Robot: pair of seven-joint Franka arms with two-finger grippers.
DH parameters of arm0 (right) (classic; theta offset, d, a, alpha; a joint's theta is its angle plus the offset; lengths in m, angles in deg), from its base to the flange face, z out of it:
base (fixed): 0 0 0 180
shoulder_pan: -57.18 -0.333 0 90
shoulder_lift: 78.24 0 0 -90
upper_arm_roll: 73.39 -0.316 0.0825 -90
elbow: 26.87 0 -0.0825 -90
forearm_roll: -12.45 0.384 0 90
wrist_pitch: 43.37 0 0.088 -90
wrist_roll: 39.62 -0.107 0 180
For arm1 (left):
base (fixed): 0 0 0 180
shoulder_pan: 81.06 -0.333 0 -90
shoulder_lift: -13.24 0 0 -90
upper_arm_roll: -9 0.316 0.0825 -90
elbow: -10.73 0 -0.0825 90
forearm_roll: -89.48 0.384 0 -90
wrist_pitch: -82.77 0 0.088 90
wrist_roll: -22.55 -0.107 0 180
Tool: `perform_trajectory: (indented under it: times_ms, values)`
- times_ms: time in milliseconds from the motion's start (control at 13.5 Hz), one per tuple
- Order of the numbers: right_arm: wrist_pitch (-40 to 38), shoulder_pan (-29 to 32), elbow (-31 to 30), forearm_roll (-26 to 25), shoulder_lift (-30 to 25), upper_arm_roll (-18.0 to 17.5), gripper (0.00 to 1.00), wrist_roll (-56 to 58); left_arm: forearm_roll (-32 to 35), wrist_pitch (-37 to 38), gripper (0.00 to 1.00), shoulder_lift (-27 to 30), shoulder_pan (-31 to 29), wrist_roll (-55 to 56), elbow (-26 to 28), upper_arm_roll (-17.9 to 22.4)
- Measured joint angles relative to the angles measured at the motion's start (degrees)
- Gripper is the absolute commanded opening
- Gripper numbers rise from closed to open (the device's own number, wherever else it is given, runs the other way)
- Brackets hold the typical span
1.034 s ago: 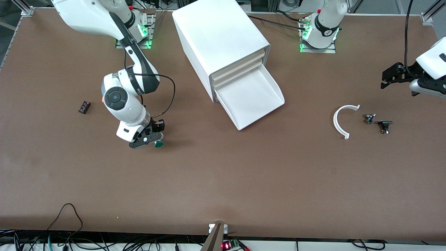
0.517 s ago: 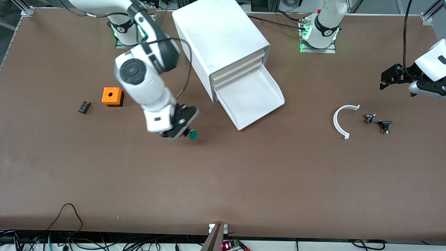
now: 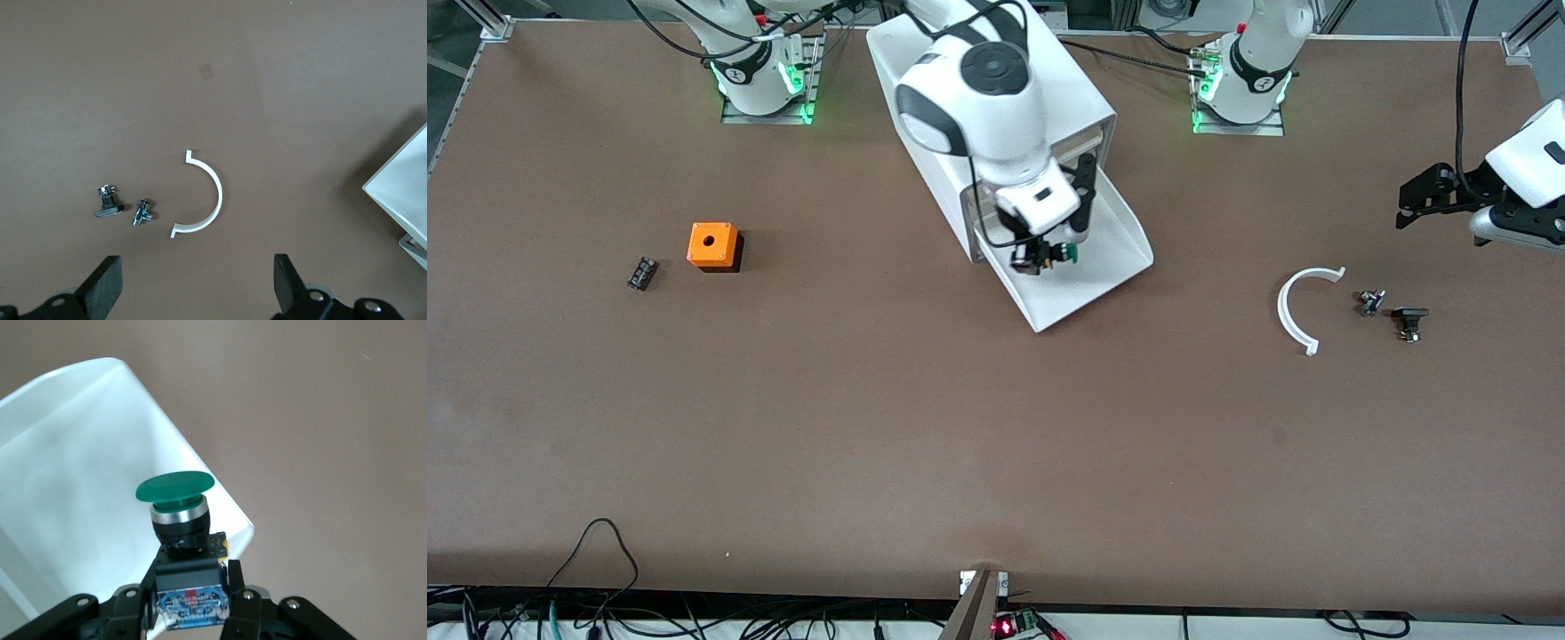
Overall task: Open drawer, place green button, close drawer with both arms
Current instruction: 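Carry the green button into the open drawer with the right gripper, then open the right gripper to release the button and lift away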
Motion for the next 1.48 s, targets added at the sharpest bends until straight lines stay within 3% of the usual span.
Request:
perform_trajectory:
  times_ms: [443,665,739,812,886,1477]
  values:
    - [-2.7,-3.7,1.4,-4.0,4.3,0.6,0.32,9.8,0.0,0.0,1.00,0.0,0.0,0.0,0.0,0.0]
    - [-2.6,-6.1,1.4,-4.8,7.4,2.8,0.32,10.7,0.0,0.0,1.00,0.0,0.0,0.0,0.0,0.0]
    - [-2.6,-6.8,1.5,-5.8,8.3,3.1,0.37,10.7,0.0,0.0,1.00,0.0,0.0,0.0,0.0,0.0]
    - [-2.5,-7.3,1.6,-6.9,9.0,3.2,0.56,10.7,0.0,0.0,1.00,0.0,0.0,0.0,0.0,0.0]
    - [-2.5,-7.8,1.8,-7.3,9.5,3.4,1.00,10.6,0.0,0.0,1.00,-0.1,0.0,0.0,0.0,0.1]
    - [-2.5,-8.2,5.0,-7.7,8.9,4.1,1.00,4.9,0.0,0.0,1.00,-0.1,0.0,0.0,0.0,0.1]
